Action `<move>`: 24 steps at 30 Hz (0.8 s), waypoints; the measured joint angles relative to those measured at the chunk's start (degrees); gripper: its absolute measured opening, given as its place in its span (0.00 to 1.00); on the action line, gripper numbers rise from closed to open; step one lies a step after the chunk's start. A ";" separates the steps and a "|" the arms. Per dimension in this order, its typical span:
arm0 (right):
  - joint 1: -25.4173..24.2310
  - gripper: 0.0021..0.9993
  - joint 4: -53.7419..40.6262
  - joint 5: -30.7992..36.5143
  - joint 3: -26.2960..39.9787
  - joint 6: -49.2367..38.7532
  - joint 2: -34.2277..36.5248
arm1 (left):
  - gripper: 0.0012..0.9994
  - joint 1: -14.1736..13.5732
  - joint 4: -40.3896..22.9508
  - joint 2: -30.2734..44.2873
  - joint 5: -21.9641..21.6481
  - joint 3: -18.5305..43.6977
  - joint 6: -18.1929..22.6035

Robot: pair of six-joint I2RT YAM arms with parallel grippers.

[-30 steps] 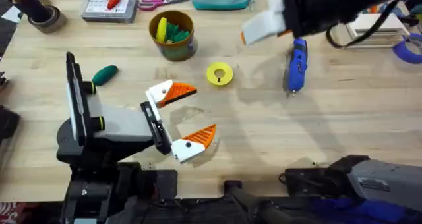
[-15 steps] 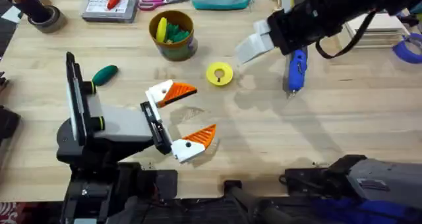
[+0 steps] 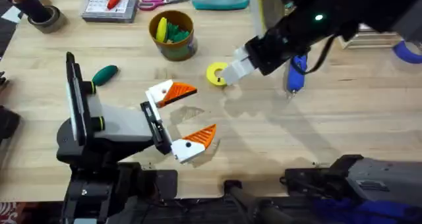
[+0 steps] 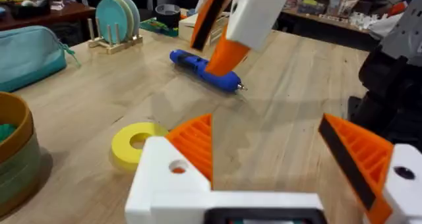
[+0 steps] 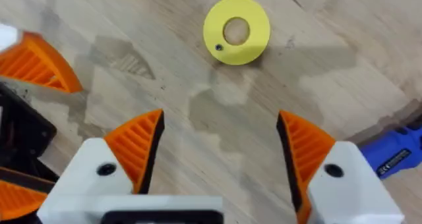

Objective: Pick up the gripper from the table and insert it into the empty holder that is missing its gripper. Then pick up a screw, insert it into the mounting hole, and use the screwdriver to tighten it. Finally, clean up the table by picking up the vegetable and placing it into the bucket.

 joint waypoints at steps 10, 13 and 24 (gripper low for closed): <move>3.83 1.00 0.66 3.83 0.09 -0.90 10.31 | 0.99 0.00 0.00 0.00 0.00 0.00 0.00; 4.17 1.00 0.67 4.37 1.34 -1.09 12.83 | 0.99 0.00 0.00 0.02 0.00 0.00 0.02; 4.16 1.00 4.93 5.21 4.17 -1.08 17.88 | 0.99 0.00 0.00 0.02 0.00 0.00 0.00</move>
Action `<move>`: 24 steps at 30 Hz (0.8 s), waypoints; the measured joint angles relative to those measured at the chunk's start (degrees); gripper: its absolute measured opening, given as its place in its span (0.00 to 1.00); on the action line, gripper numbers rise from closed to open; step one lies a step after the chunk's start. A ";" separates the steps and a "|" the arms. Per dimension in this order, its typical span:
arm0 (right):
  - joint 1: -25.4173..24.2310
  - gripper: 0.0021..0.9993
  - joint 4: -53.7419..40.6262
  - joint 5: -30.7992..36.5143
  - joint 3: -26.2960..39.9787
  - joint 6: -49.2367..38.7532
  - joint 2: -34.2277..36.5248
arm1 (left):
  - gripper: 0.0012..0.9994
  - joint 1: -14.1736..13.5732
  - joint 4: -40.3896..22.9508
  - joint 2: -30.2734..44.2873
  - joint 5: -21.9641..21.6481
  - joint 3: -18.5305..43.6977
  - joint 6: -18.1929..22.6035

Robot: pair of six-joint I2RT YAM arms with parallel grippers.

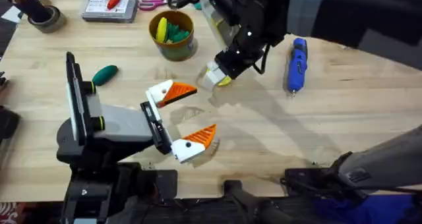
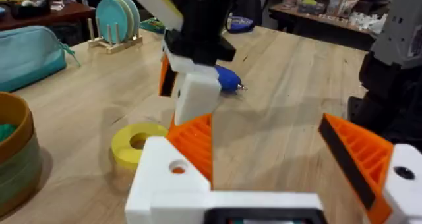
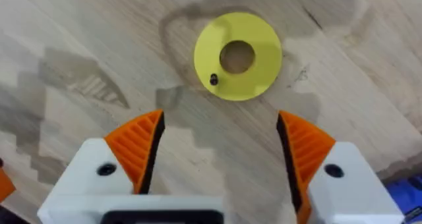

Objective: Pick up the gripper from the table and insert it into the empty holder that is missing its gripper. Then pick up a screw, insert it into the mounting hole, and use the screwdriver to tighten it. Finally, clean up the table by picking up the vegetable and placing it into the bucket.

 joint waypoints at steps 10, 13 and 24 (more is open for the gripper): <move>0.01 0.91 3.27 0.17 0.05 0.30 3.61 | 0.99 0.00 0.01 -0.02 0.00 0.00 0.01; 0.01 0.87 3.81 0.17 0.05 0.59 5.15 | 0.99 0.00 0.00 -0.01 0.01 0.00 0.00; 0.01 0.68 6.00 0.17 0.11 1.17 6.73 | 0.99 0.00 0.00 0.00 0.02 0.00 0.00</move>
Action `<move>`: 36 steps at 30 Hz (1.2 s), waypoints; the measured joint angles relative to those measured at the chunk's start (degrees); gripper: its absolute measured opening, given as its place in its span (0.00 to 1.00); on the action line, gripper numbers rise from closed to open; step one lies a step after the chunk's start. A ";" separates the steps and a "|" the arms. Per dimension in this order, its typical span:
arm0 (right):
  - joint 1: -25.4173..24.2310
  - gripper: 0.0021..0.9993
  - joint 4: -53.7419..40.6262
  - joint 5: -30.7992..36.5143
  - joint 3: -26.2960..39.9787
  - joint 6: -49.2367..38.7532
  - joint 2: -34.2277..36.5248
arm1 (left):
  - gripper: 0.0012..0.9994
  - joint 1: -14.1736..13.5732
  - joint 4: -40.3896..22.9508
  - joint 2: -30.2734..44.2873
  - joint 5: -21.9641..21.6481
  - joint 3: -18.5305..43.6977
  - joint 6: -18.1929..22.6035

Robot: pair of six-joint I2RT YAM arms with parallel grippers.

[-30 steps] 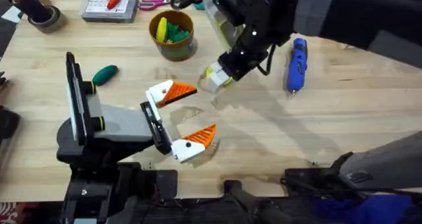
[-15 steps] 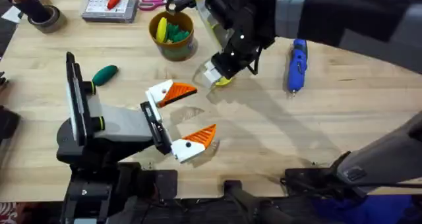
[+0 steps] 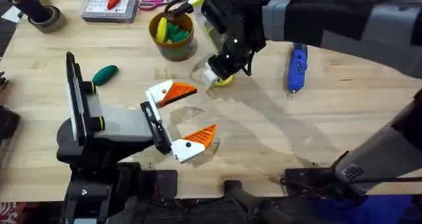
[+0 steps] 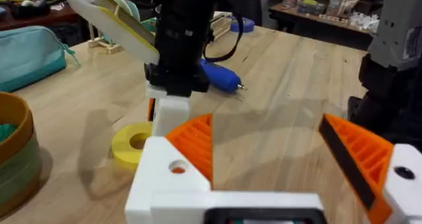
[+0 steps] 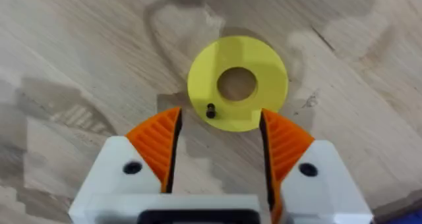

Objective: Pick up the gripper from the table and insert it into the empty holder that is missing its gripper. Then pick up a screw, insert it into the mounting hole, and use the screwdriver to tighten it. Finally, clean up the table by picking up the vegetable and placing it into the bucket.

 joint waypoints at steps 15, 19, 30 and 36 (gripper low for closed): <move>0.02 0.60 0.09 0.00 0.02 0.59 0.00 | 0.99 0.00 0.02 -0.01 -0.02 0.00 0.00; 0.26 0.60 0.09 0.00 0.02 0.59 0.04 | 0.99 0.00 0.00 -0.01 -0.02 0.00 0.00; 0.52 0.51 0.52 0.00 0.13 0.59 2.32 | 0.99 0.00 0.02 -0.02 -0.02 0.00 0.00; 0.52 0.42 0.99 0.00 0.13 0.57 2.32 | 0.99 0.00 0.00 0.00 -0.02 0.00 0.00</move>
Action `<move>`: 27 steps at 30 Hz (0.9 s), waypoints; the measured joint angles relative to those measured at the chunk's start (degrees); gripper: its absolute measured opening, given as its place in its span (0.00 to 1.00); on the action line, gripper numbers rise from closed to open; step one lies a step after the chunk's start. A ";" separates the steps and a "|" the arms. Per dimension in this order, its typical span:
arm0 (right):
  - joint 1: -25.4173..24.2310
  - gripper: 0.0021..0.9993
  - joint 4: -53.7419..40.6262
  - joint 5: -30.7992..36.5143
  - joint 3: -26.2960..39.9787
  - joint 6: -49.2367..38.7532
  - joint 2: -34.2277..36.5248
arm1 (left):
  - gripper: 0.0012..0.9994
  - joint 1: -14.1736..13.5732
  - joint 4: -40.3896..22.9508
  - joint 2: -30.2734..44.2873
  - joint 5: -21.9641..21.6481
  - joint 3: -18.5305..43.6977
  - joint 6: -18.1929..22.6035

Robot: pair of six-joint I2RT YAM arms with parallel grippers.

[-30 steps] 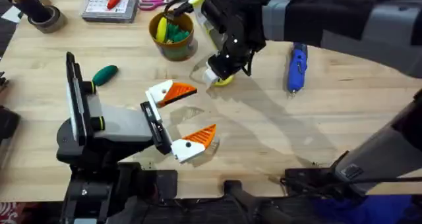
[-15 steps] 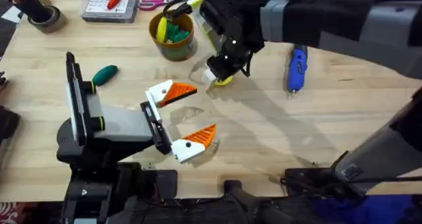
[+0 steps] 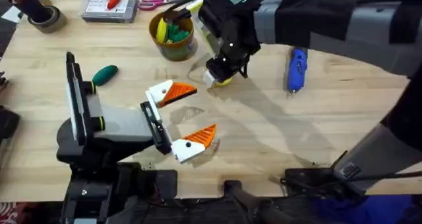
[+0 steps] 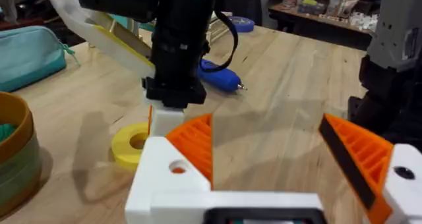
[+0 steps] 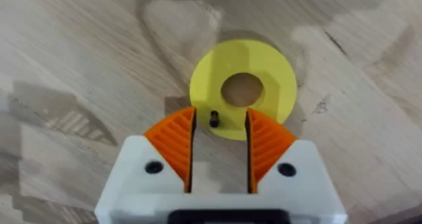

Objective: Pick up the gripper from the table and insert it into the empty holder that is missing its gripper. Then pick up a screw, insert it into the mounting hole, and use the screwdriver to tighten it. Finally, clean up the table by picking up the vegetable and placing it into the bucket.

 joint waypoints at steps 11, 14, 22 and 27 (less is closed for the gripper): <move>0.37 0.29 0.06 -0.11 0.00 0.04 0.00 | 0.99 0.00 0.00 0.00 0.00 0.00 0.02; 0.37 0.24 0.07 -0.24 0.00 0.02 0.00 | 0.99 0.00 0.00 -0.02 0.00 0.00 0.00; 0.37 0.03 0.07 -0.26 0.00 0.05 0.00 | 0.99 0.00 0.00 -0.01 0.00 0.00 0.01; 0.37 0.01 0.07 -0.26 0.00 0.04 0.00 | 0.99 0.00 0.00 0.00 0.02 0.00 0.00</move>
